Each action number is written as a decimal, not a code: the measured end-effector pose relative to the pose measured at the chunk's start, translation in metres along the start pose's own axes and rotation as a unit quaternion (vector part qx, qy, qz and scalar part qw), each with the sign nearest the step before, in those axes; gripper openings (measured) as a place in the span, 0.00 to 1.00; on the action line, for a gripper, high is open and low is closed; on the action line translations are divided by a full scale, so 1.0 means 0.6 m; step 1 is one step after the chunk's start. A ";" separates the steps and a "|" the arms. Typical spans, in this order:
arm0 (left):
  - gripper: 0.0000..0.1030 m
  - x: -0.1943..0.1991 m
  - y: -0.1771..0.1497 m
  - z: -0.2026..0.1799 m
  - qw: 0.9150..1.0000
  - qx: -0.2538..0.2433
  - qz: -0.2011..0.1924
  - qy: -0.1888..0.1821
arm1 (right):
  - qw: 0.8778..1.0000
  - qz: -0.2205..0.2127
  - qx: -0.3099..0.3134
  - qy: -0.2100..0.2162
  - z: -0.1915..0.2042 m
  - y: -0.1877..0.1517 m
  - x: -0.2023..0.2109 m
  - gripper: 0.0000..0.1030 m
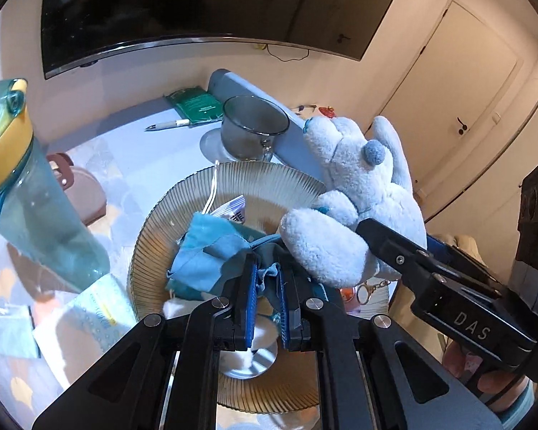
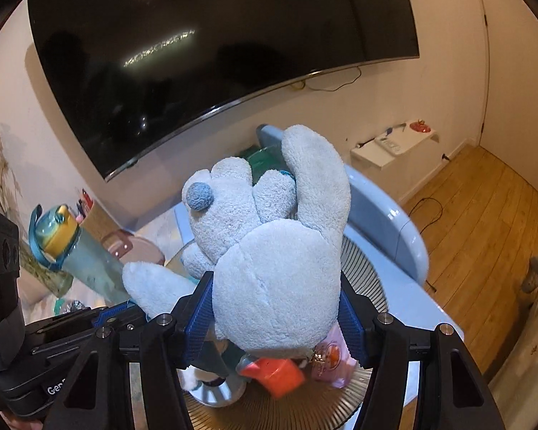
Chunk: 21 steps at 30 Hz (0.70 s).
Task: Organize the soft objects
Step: 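Open both tools to drop the blue cloth and elephant onto the plate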
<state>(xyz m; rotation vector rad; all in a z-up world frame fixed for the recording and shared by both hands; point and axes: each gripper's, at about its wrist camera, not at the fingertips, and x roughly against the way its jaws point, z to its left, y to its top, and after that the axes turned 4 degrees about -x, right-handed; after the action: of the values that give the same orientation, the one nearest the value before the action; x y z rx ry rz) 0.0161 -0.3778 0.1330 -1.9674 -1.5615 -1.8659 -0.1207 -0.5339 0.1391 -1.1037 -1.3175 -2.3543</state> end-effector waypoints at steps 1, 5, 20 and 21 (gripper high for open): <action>0.08 0.003 0.000 0.001 1.000 0.003 -0.004 -0.007 | 1.000 0.003 -0.004 0.001 0.000 0.000 -0.002 0.60; 0.31 0.010 0.000 0.023 0.998 0.052 -0.011 -0.040 | 0.998 0.042 -0.044 0.000 -0.017 -0.006 -0.025 0.62; 0.73 0.054 -0.027 0.058 0.993 0.084 -0.013 -0.081 | 0.994 0.028 -0.100 0.022 0.000 -0.017 0.002 0.80; 0.73 0.057 -0.030 0.059 0.993 0.083 -0.011 -0.081 | 0.994 0.028 -0.099 0.023 0.005 -0.017 0.002 0.81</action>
<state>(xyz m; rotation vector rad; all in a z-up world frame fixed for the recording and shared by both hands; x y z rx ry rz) 0.0238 -0.3266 0.1383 -2.0800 -1.7241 -1.5598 -0.1256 -0.5255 0.1346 -1.1163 -1.0420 -2.4956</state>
